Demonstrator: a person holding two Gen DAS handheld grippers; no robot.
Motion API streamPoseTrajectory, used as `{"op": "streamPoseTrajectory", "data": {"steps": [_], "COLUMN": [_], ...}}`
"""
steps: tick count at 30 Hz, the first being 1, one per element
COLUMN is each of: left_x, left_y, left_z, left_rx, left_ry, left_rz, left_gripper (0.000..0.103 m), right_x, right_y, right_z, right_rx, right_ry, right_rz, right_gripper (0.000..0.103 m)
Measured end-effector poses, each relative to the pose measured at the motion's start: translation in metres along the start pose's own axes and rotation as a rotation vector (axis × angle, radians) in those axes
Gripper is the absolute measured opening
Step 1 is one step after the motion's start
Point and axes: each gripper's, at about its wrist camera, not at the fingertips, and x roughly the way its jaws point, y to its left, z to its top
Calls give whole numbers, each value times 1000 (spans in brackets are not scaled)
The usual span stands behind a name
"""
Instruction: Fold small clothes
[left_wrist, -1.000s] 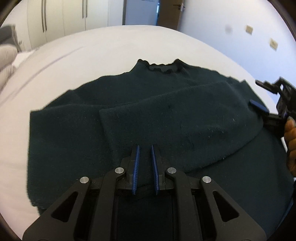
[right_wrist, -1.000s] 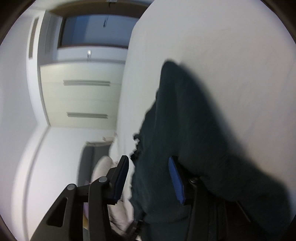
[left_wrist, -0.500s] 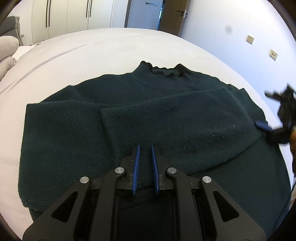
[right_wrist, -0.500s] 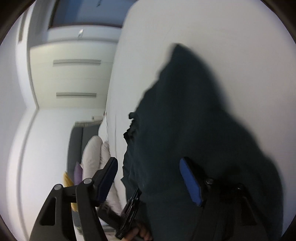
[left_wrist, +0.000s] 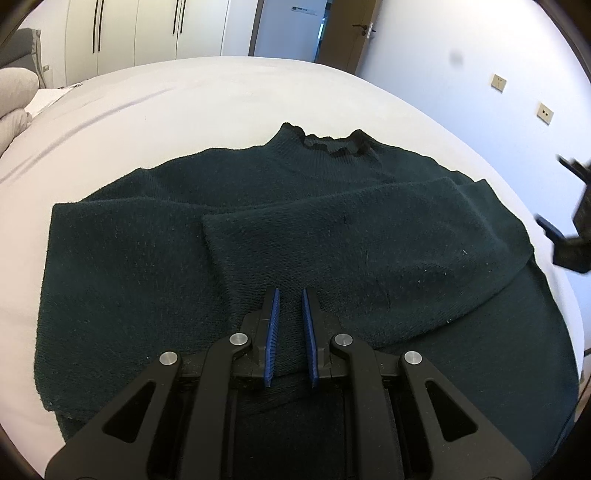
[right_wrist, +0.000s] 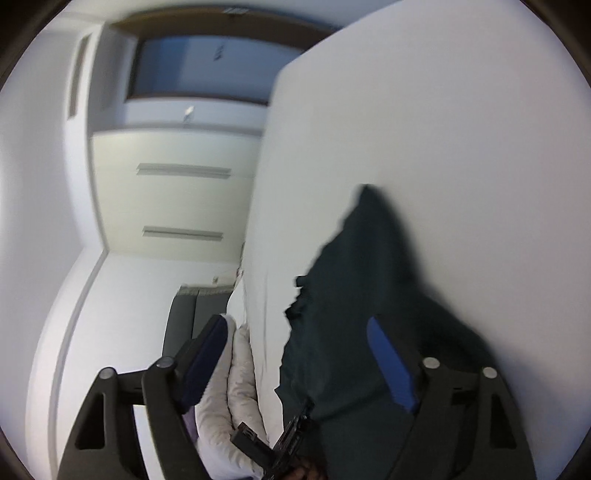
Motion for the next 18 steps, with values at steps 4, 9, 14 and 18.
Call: {"op": "streamPoseTrajectory", "data": {"steps": [4, 9, 14, 18], "left_x": [1, 1, 1, 1], "left_y": [-3, -7, -10, -12], "left_z": [0, 0, -1, -1], "left_rx": [2, 17, 26, 37], "left_ry": [-1, -4, -5, -5], "left_rz": [6, 25, 41, 55], "left_gripper": [14, 14, 14, 14], "right_x": [34, -3, -74, -123], "right_y": [-29, -60, -33, 16], "right_z": [2, -14, -49, -97], "right_rx": [7, 11, -180, -444], "right_ry": [46, 14, -137, -266], "right_rz": [-133, -96, -281, -350], "right_gripper": [69, 36, 66, 68]}}
